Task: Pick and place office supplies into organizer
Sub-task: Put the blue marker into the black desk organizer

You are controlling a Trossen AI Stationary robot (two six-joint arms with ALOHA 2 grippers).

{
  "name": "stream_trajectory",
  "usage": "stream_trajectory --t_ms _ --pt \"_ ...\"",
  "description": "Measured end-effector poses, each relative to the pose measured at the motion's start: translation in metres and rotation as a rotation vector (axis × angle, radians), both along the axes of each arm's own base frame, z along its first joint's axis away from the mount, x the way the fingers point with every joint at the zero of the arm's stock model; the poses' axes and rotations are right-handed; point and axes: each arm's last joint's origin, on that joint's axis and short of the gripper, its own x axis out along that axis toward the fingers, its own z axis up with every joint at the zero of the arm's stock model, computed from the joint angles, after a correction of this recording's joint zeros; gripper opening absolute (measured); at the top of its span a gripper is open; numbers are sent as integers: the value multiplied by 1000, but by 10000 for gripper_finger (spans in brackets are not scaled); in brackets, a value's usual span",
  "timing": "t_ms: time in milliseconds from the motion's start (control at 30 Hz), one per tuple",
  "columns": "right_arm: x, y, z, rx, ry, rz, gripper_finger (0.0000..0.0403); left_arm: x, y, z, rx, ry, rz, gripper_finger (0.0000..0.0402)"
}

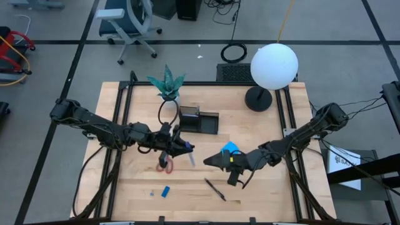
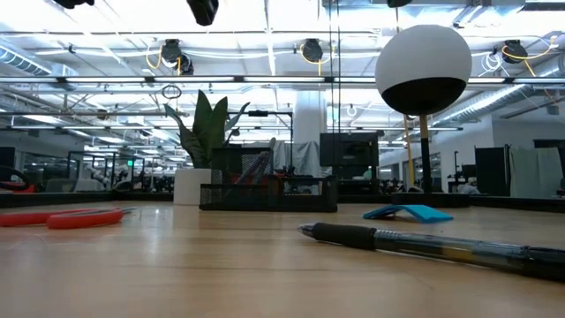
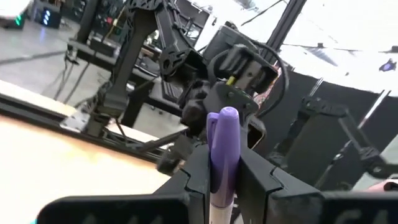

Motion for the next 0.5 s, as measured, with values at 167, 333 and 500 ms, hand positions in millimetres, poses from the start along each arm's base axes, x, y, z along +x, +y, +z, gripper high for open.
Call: stream_trajectory --t_ms 167,333,500 --pt "2 6 -3 -220 -26 36 148 0 0 1 -78 12 -8 50" --pt "9 8 -13 -395 -26 47 147 6 -2 -2 -132 -10 -16 50" --pt "15 7 -15 -476 -56 41 146 18 -6 -9 -144 21 -36 50"
